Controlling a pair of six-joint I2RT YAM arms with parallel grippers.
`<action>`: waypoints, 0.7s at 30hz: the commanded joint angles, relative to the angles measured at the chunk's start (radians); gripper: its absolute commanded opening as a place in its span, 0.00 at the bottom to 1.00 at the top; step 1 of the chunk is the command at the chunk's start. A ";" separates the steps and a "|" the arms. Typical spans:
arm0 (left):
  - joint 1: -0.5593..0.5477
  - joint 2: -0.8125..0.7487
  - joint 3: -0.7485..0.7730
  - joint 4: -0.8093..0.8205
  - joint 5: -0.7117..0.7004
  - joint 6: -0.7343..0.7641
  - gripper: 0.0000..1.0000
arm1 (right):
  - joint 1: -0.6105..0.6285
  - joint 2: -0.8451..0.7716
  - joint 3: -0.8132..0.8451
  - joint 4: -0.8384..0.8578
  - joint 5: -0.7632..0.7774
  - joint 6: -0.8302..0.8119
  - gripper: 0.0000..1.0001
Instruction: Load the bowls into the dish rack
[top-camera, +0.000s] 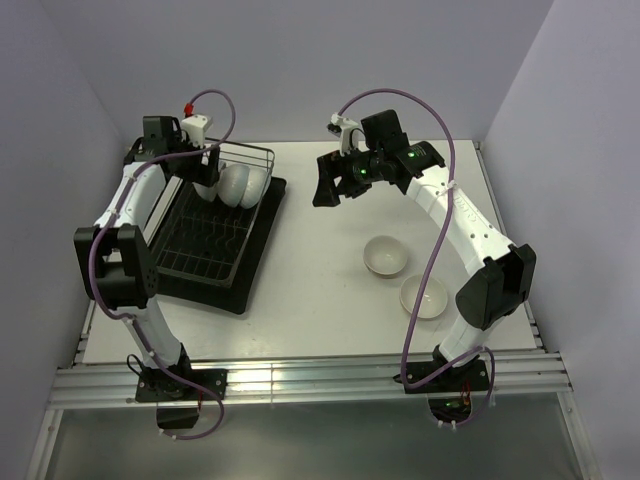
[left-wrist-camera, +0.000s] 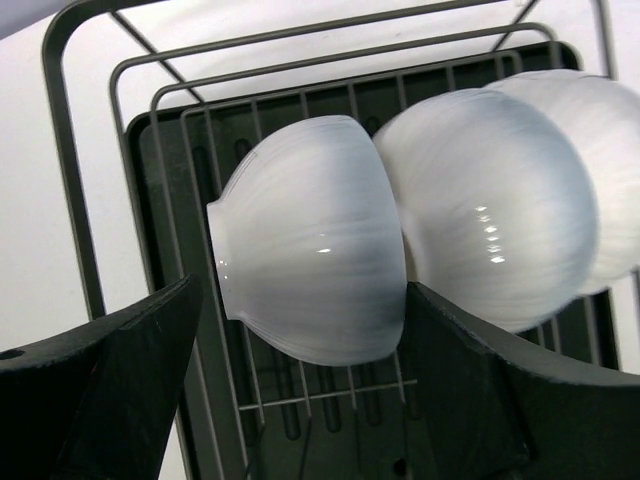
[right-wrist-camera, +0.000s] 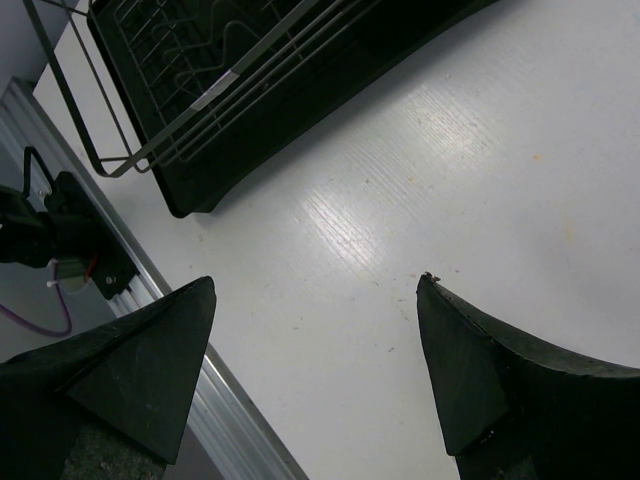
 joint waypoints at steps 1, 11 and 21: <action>-0.010 -0.066 0.036 -0.035 0.110 -0.016 0.87 | -0.011 -0.010 0.029 -0.009 -0.006 -0.013 0.88; -0.010 -0.084 0.053 -0.036 0.158 -0.056 0.91 | -0.011 -0.023 0.019 -0.011 -0.004 -0.041 0.88; -0.010 -0.239 0.032 0.010 0.247 -0.116 0.99 | -0.025 -0.038 -0.011 -0.074 0.008 -0.104 0.87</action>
